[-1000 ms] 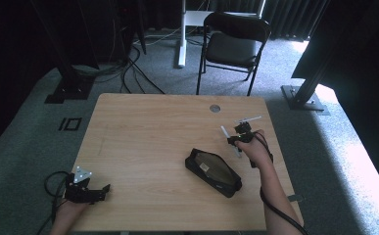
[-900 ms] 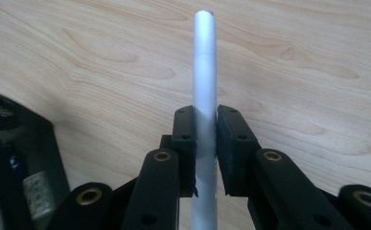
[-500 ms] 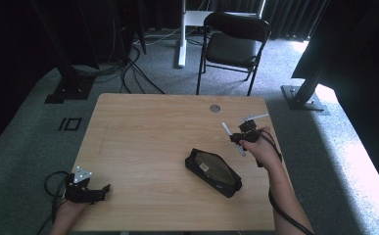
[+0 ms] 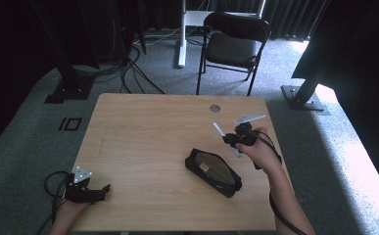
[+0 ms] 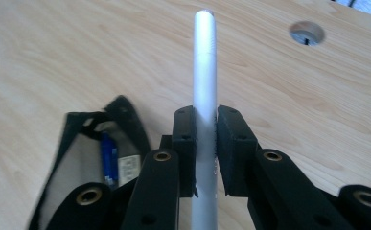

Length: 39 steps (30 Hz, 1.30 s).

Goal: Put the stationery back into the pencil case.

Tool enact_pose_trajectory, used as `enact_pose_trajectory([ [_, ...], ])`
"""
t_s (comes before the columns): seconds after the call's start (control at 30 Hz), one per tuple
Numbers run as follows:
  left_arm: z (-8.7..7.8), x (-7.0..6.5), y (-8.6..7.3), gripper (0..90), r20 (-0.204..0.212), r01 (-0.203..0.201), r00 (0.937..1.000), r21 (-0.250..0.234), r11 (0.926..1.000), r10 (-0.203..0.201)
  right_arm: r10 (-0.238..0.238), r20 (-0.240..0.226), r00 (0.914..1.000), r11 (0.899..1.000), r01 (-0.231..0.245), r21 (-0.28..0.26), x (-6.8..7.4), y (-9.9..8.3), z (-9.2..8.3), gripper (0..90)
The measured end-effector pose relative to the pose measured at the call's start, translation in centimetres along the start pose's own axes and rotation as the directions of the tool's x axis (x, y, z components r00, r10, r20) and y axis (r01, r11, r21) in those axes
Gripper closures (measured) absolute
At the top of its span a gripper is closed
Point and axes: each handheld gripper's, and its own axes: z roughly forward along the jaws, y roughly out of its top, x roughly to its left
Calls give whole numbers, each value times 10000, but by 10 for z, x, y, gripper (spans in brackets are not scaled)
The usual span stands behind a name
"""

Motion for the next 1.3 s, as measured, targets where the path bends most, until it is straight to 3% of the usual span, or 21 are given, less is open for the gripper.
enact_pose_trajectory([
  [0.2, 0, 0, 0, 4, -1, 1, 10000, -2, 10000, -1, -389, -786, 9961, 9989, 368, -288, 15, 0, -3, 785],
  [0.63, 0, 0, 0, 4, -3, 22, 10000, -19, 10000, -22, -1220, -1482, 9814, 9922, 1246, 84, 35, -6, 2, 785],
  [1.03, 0, 0, 0, 4, 1, 0, 10000, 0, 10000, 0, -1539, -1914, 9694, 9774, 1777, 1143, 44, -20, 23, 785],
  [1.23, 0, 0, 0, 4, 0, -2, 10000, 0, 10000, 2, -1831, -1796, 9665, 9596, 2154, 1810, 47, -25, 35, 785],
  [1.3, 0, 0, 0, 4, 1, -1, 10000, 1, 10000, 1, -1835, -1816, 9661, 9580, 2172, 1873, 47, -26, 38, 785],
])
